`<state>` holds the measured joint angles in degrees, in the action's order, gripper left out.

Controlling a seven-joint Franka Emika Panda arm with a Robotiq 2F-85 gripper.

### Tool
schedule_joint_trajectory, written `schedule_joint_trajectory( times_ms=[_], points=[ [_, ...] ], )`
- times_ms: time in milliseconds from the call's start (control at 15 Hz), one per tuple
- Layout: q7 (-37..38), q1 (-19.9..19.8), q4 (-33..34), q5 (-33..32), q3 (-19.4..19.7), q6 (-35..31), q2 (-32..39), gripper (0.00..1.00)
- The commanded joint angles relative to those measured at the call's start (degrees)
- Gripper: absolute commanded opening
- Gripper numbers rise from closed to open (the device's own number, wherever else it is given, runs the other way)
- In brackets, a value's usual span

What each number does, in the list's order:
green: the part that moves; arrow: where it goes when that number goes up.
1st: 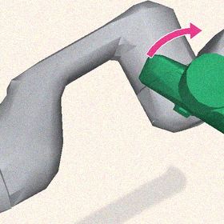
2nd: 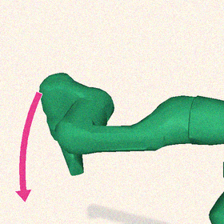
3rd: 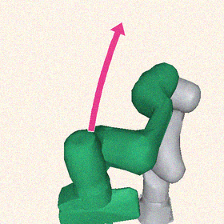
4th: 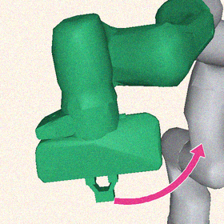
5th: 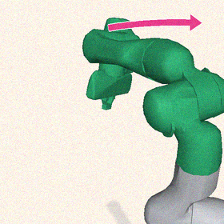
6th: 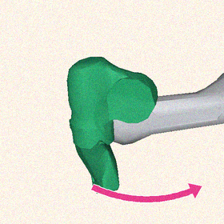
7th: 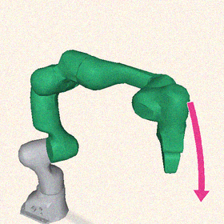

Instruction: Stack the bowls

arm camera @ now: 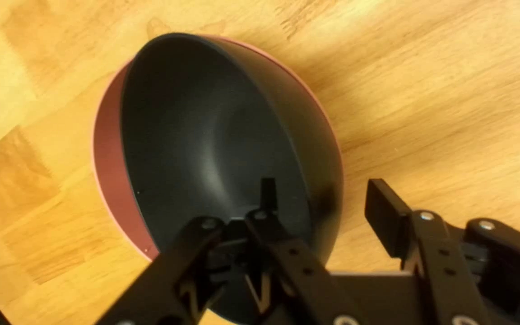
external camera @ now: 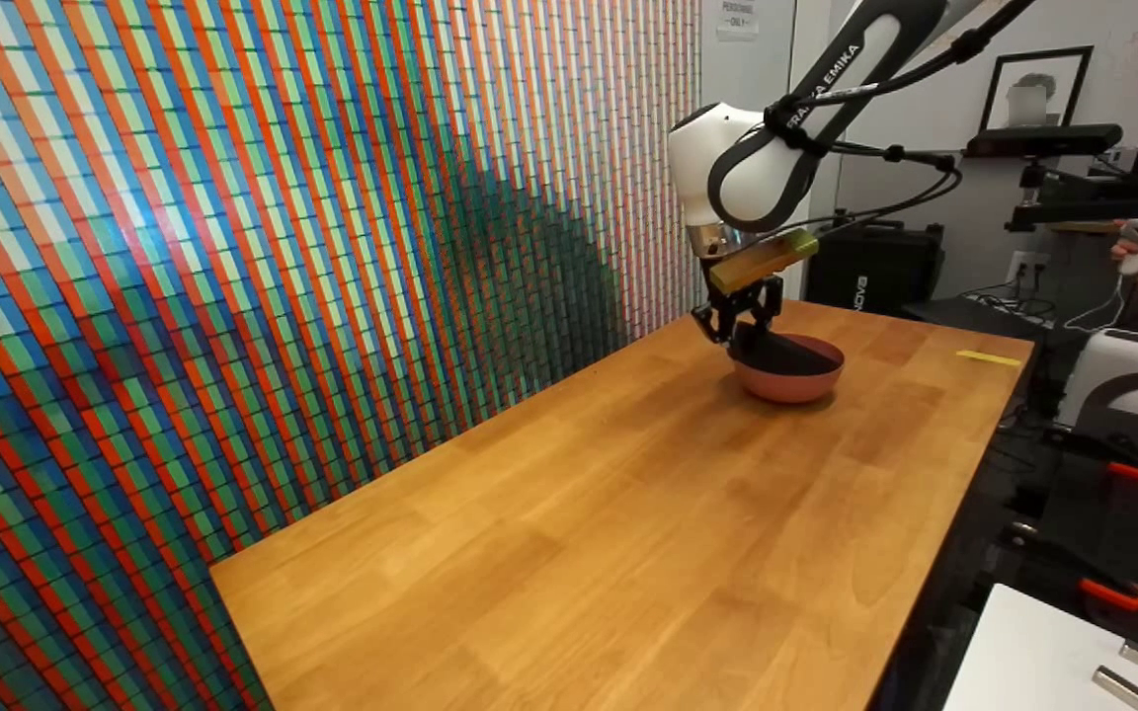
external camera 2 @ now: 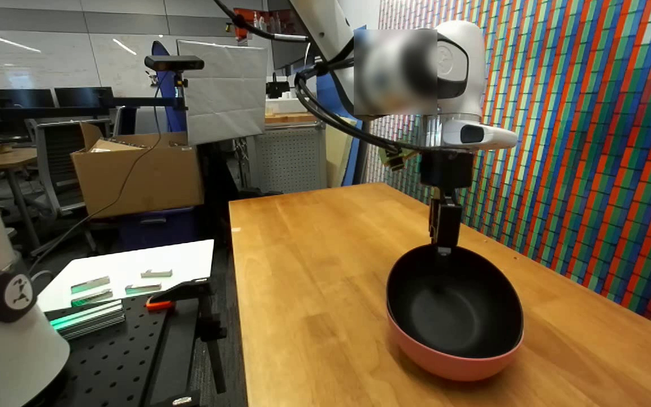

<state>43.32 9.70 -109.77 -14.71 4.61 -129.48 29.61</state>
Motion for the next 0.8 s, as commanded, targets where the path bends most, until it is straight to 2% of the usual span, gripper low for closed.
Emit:
schedule_joint_trajectory(
  times_ms=[0, 67, 133, 733],
  points=[
    [-1.7, -0.1, 1.2, 1.3, 0.0, 2.6, -0.6, 0.87],
    [-1.5, 0.1, 1.3, 1.0, 0.1, 3.0, -0.4, 0.95],
    [-1.1, 0.4, 1.3, 0.5, 0.2, 3.4, 0.0, 0.99],
    [-1.1, 2.7, -1.1, -0.3, -0.8, 2.8, -3.8, 1.0]
  ],
)
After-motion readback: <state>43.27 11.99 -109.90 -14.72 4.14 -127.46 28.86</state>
